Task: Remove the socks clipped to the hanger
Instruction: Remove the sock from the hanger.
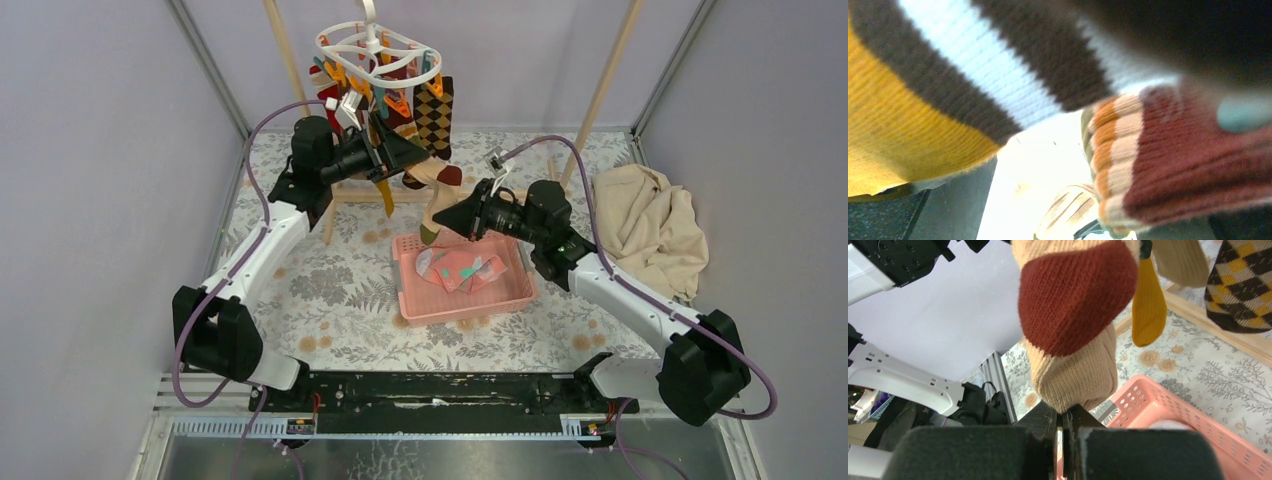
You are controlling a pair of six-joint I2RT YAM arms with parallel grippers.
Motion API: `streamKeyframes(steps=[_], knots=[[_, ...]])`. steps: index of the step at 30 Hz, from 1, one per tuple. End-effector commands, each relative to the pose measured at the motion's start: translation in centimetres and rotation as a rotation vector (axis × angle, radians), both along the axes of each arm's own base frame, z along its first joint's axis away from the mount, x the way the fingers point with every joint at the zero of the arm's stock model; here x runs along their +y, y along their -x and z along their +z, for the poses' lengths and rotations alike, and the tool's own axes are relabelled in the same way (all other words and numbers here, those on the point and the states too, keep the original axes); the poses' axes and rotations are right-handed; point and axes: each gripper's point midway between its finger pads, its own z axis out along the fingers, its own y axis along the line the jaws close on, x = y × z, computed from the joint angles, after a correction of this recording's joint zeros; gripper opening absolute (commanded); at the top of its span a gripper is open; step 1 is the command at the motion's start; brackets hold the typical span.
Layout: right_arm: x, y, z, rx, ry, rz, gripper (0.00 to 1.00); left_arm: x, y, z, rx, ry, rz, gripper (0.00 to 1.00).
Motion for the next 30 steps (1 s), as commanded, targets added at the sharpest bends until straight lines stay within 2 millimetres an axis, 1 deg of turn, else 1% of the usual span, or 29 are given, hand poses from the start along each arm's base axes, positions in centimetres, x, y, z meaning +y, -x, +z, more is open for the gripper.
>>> streamKeyframes(steps=[1,4,7,9,12,14,18,22,28,30], knots=[[-0.5,1.8,1.5,-0.018,-0.012,0.048,0.00,1.4,0.4,0.7,-0.051,-0.079,0.059,0.99],[-0.8,2.2,1.5,-0.025,0.003,0.048,0.00,2.0,0.9,1.3,-0.065,-0.101,0.078,0.99],[-1.1,2.1,0.9,-0.030,0.032,0.034,0.00,2.9,1.3,2.2,-0.093,-0.132,0.123,0.99],[-1.3,2.0,0.2,-0.029,0.051,0.023,0.00,3.9,1.4,2.7,-0.122,-0.175,0.178,0.99],[-1.4,1.8,-0.8,-0.024,0.071,0.015,0.00,6.1,1.4,3.3,-0.157,-0.236,0.295,0.99],[-1.4,1.7,-1.2,-0.022,0.081,0.014,0.00,6.8,1.7,4.1,-0.196,-0.242,0.324,0.99],[-1.4,1.5,-1.8,-0.022,0.102,0.012,0.00,6.7,2.0,5.7,-0.267,-0.228,0.313,0.99],[-1.5,1.4,-2.2,-0.022,0.119,0.009,0.00,6.6,1.9,6.4,-0.315,-0.248,0.291,0.99],[-1.5,1.4,-2.3,-0.019,0.130,0.007,0.00,6.0,2.7,8.5,-0.435,-0.166,0.273,0.99],[-1.6,1.3,-2.3,-0.018,0.133,0.006,0.00,6.1,2.7,9.2,-0.458,-0.154,0.284,0.99]])
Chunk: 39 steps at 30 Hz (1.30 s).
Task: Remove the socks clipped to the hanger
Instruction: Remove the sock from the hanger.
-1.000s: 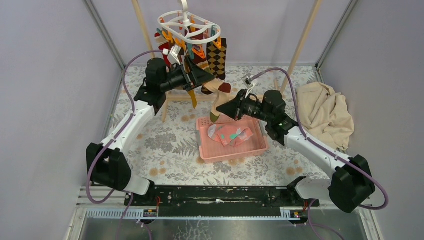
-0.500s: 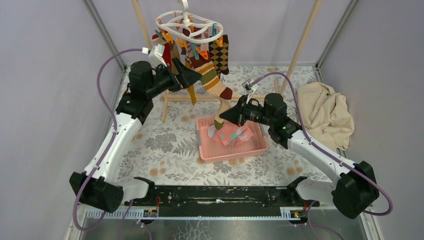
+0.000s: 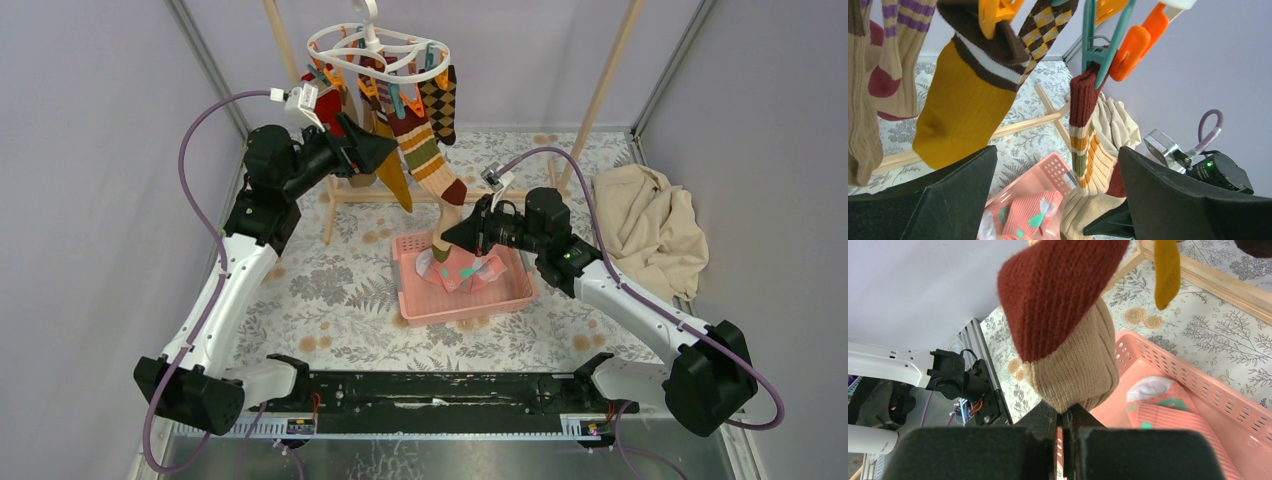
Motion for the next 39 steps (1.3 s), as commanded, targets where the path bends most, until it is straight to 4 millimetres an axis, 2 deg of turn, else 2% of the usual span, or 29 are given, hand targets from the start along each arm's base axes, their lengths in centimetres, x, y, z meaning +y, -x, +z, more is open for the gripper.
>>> streamKeyframes(steps=[1,6,9,18,21,30,35,39], knots=[[0.0,-0.6,1.5,-0.054,-0.010,-0.007,0.00,0.0,0.4,3.9,-0.171,0.034,-0.015,0.99],[0.1,-0.6,1.6,-0.052,-0.009,-0.005,0.00,-0.2,0.2,5.5,-0.240,0.044,-0.026,0.98],[0.1,-0.6,1.7,-0.047,-0.010,-0.005,0.00,-0.3,0.1,6.4,-0.284,0.043,-0.032,0.93],[0.1,-0.7,1.8,-0.047,-0.004,-0.005,0.00,-1.0,-1.5,7.0,-0.328,0.024,-0.062,0.58],[0.1,-0.7,1.6,-0.043,-0.002,-0.005,0.00,-1.2,-2.1,7.0,-0.332,0.029,-0.071,0.51],[0.1,-0.7,1.1,-0.033,0.004,-0.006,0.00,-1.3,-3.2,7.9,-0.349,0.062,-0.093,0.50],[0.2,-0.8,0.9,-0.030,0.005,-0.006,0.00,-1.4,-3.1,8.7,-0.361,0.086,-0.103,0.64],[0.3,-0.8,0.7,-0.026,0.005,-0.005,0.00,-1.3,-3.3,9.0,-0.366,0.089,-0.094,0.66]])
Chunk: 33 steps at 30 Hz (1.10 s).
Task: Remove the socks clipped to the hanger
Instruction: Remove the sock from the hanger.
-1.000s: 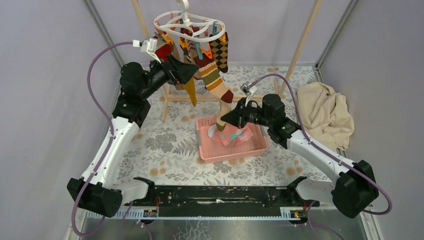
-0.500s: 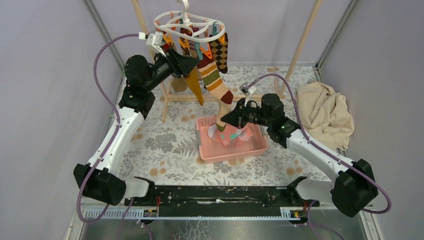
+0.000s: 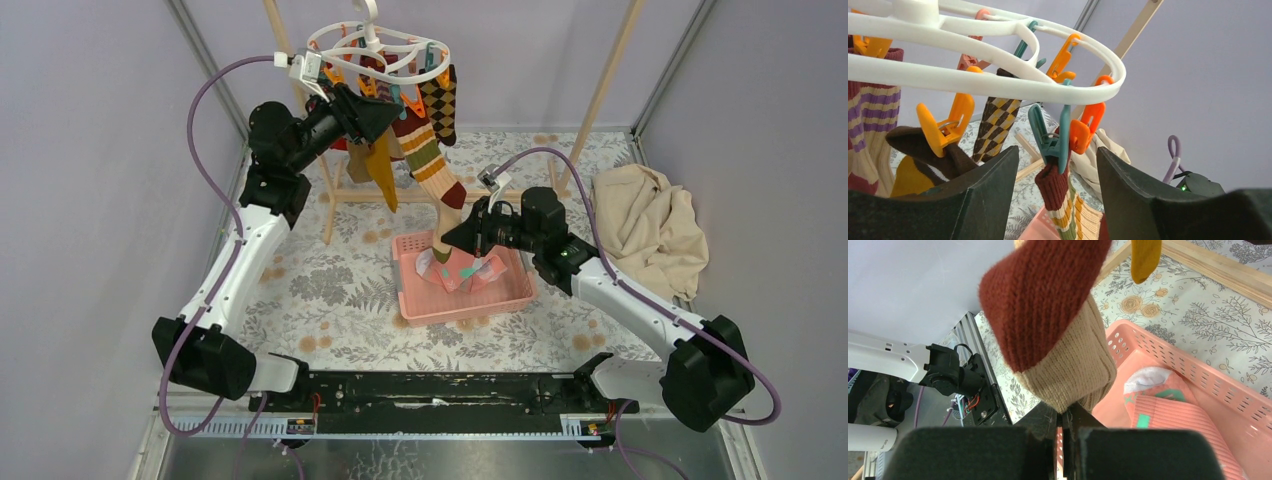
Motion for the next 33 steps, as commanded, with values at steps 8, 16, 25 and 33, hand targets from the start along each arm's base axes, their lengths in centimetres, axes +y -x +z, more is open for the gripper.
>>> streamKeyframes(steps=[8,16,25,33], knots=[[0.3,-0.6,1.7,-0.054,-0.031,-0.002,0.00,0.1,-0.3,3.6,-0.109,0.035,-0.006,0.58],[0.2,-0.5,1.5,-0.052,-0.028,-0.004,0.00,0.2,-0.8,3.5,-0.110,0.041,-0.001,0.53],[0.2,-0.5,1.2,-0.047,-0.027,-0.001,0.00,0.4,-0.8,4.3,-0.133,0.063,0.002,0.54],[0.3,-0.5,0.9,-0.040,-0.027,0.000,0.00,0.5,-1.1,4.7,-0.141,0.073,0.010,0.56]])
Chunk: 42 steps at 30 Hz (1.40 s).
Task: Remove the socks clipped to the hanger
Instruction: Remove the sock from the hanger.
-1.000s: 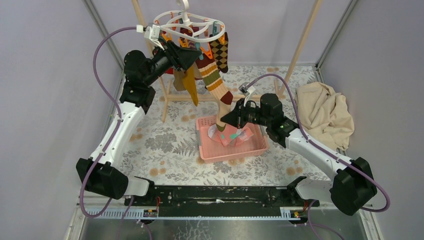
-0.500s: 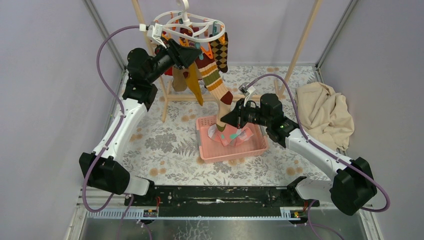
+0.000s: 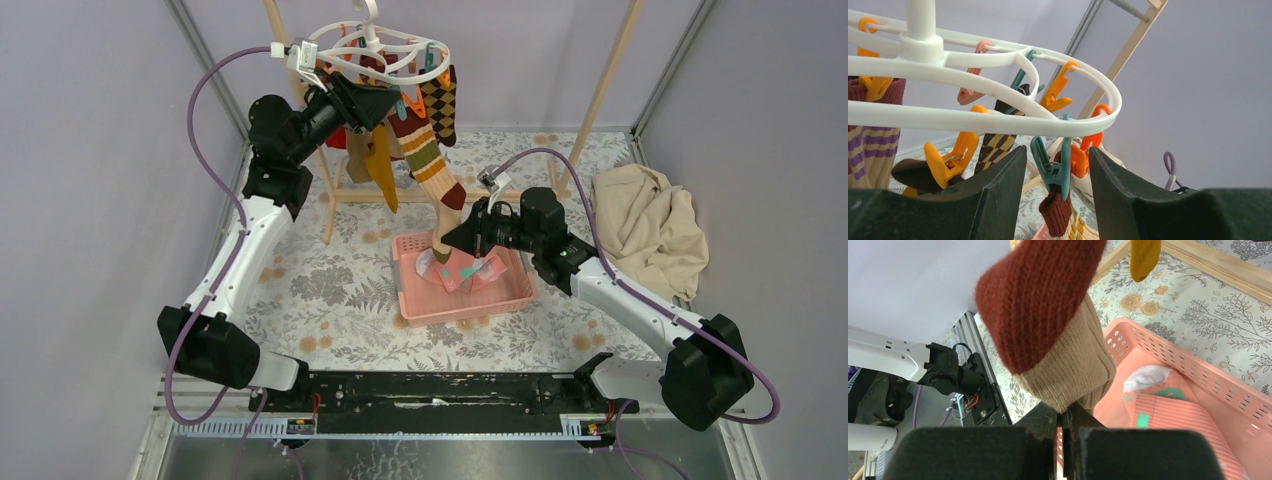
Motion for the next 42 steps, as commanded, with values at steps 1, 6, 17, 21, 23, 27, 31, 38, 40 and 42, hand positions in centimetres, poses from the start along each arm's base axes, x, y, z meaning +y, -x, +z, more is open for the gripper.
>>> streamKeyframes(steps=[1,6,17,21,23,27,31,38,40,42], knots=[[0.21,-0.44,1.24,-0.047,-0.031,-0.001,0.00,0.28,0.29,3.06,-0.099,0.033,0.004,0.56],[0.24,-0.44,1.17,-0.045,-0.026,0.002,0.00,0.09,0.06,2.72,-0.092,0.039,-0.007,0.52],[0.20,-0.45,0.95,-0.043,-0.017,0.003,0.00,0.11,-0.08,2.78,-0.096,0.051,-0.005,0.46],[0.23,-0.45,0.98,-0.043,-0.017,0.005,0.00,0.18,-0.11,2.94,-0.098,0.056,-0.001,0.44],[0.22,-0.46,1.02,-0.045,-0.016,0.006,0.00,0.13,-0.19,2.91,-0.097,0.057,-0.003,0.42],[0.25,-0.46,0.93,-0.044,-0.014,0.008,0.00,0.11,-0.31,2.83,-0.094,0.058,-0.003,0.35],[0.29,-0.49,0.74,-0.041,-0.011,0.009,0.00,0.12,-0.33,2.88,-0.095,0.058,-0.002,0.28],[0.38,-0.61,0.80,-0.042,-0.011,0.011,0.00,0.05,-0.53,2.72,-0.087,0.055,-0.004,0.06],[0.38,-0.58,0.79,-0.040,-0.011,0.013,0.00,0.07,-0.54,2.67,-0.086,0.054,-0.002,0.06],[0.36,-0.48,0.74,-0.037,-0.010,0.014,0.00,0.08,-0.53,2.61,-0.085,0.050,-0.001,0.06]])
